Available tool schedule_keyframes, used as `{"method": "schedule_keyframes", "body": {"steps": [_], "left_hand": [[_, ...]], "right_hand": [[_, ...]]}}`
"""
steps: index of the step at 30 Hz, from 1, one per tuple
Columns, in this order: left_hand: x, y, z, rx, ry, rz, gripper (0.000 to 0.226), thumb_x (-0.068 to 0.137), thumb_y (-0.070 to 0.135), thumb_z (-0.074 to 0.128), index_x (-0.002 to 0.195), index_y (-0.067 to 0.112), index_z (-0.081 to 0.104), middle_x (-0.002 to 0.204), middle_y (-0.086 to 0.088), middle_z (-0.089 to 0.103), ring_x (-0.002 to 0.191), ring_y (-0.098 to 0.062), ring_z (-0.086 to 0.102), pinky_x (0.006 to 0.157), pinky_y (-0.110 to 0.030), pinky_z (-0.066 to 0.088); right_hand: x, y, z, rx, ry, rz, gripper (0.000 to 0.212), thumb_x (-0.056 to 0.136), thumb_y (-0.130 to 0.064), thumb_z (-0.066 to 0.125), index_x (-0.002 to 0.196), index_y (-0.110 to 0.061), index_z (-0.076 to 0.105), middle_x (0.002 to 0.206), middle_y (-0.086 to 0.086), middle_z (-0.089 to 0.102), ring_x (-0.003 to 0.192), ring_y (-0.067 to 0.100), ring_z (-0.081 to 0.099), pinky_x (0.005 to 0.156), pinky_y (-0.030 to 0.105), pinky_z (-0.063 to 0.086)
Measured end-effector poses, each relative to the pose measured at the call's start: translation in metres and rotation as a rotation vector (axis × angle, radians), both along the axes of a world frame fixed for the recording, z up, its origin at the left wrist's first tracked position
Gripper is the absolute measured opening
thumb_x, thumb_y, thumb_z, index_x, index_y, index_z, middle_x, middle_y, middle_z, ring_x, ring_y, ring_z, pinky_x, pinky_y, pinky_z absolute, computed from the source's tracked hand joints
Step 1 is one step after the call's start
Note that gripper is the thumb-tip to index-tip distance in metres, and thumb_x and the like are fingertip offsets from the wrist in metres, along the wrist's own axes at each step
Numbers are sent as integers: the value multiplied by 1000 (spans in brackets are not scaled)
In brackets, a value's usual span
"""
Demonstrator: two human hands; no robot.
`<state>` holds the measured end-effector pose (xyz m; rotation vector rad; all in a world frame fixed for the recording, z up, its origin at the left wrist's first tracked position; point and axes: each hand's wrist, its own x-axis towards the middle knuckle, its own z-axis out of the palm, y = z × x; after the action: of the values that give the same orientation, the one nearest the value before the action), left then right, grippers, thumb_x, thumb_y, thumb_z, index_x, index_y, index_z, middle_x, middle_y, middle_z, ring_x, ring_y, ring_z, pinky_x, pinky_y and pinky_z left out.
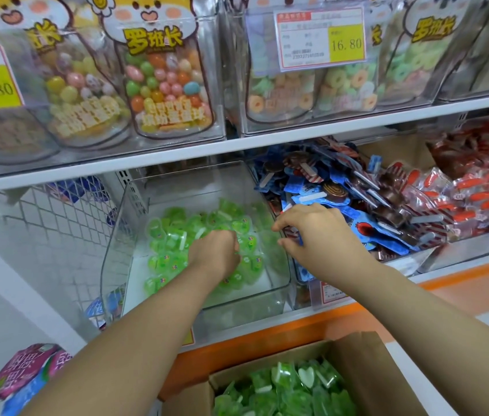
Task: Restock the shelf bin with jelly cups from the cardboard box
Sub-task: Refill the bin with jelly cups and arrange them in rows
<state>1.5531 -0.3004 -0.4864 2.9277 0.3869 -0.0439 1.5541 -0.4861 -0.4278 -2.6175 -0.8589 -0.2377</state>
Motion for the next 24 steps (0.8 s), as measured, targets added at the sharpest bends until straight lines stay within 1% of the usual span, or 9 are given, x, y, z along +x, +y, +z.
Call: {"method": "schedule_keyframes", "body": {"steps": [2, 5, 8, 9, 11, 14, 17, 21, 24], "left_hand": [[-7, 6, 4, 85, -31, -112, 19, 89, 31, 57, 108, 28, 60, 118, 1, 57, 108, -24, 58, 83, -29, 42], [-25, 20, 6, 185, -43, -344, 34, 95, 33, 50, 129, 29, 52, 134, 5, 51, 121, -19, 50, 96, -32, 37], [-43, 31, 2, 230, 110, -548, 46, 99, 31, 41, 144, 34, 33, 152, 14, 30, 140, -10, 27, 112, -34, 23], [-45, 33, 0, 248, 181, -573, 48, 100, 30, 38, 147, 35, 27, 155, 15, 22, 143, -9, 19, 115, -36, 17], [-45, 37, 0, 274, 274, -596, 48, 101, 26, 35, 147, 37, 25, 156, 17, 15, 145, -8, 12, 116, -41, 11], [-43, 36, 3, 268, 275, -638, 49, 101, 19, 35, 146, 37, 28, 156, 16, 15, 144, -7, 14, 116, -41, 8], [-42, 36, 6, 244, 232, -662, 49, 100, 16, 38, 145, 35, 32, 156, 15, 19, 143, -7, 18, 116, -35, 10], [-42, 43, 9, 134, 106, -603, 42, 96, 25, 51, 137, 29, 47, 146, 13, 41, 133, -9, 40, 108, -23, 28], [-33, 37, 9, 99, 36, -549, 49, 91, 39, 58, 137, 27, 47, 140, 11, 47, 125, -12, 46, 102, -26, 36]], "right_hand": [[0, 0, 0, -4, 2, 1, 24, 91, -29, 58, 115, -29, 62, 124, -14, 57, 117, 14, 45, 100, 32, 25], [-1, -1, -1, -5, 3, 6, 24, 92, -28, 57, 115, -29, 62, 124, -14, 56, 117, 14, 45, 101, 33, 26], [-2, 0, -3, 9, 17, 4, 23, 92, -25, 56, 113, -27, 63, 124, -12, 55, 116, 14, 46, 99, 35, 28], [-2, 1, -4, 18, 21, 1, 22, 92, -25, 56, 113, -27, 63, 123, -11, 56, 116, 15, 46, 98, 35, 29], [-3, 2, -6, 31, 27, -3, 21, 92, -24, 56, 112, -26, 64, 123, -10, 56, 115, 15, 47, 97, 35, 29], [-4, 1, -6, 31, 25, -3, 21, 91, -23, 57, 111, -26, 65, 123, -10, 56, 114, 14, 48, 94, 34, 30], [-5, 0, -6, 37, 18, -7, 20, 91, -22, 58, 109, -24, 66, 121, -10, 58, 112, 15, 50, 92, 34, 31], [-5, 0, -7, 63, 21, 0, 19, 89, -20, 60, 106, -22, 67, 118, -8, 60, 110, 18, 52, 92, 35, 33], [-5, 0, -10, 102, 6, 5, 18, 88, -18, 62, 105, -20, 68, 115, -5, 63, 107, 20, 54, 91, 38, 37]]}}
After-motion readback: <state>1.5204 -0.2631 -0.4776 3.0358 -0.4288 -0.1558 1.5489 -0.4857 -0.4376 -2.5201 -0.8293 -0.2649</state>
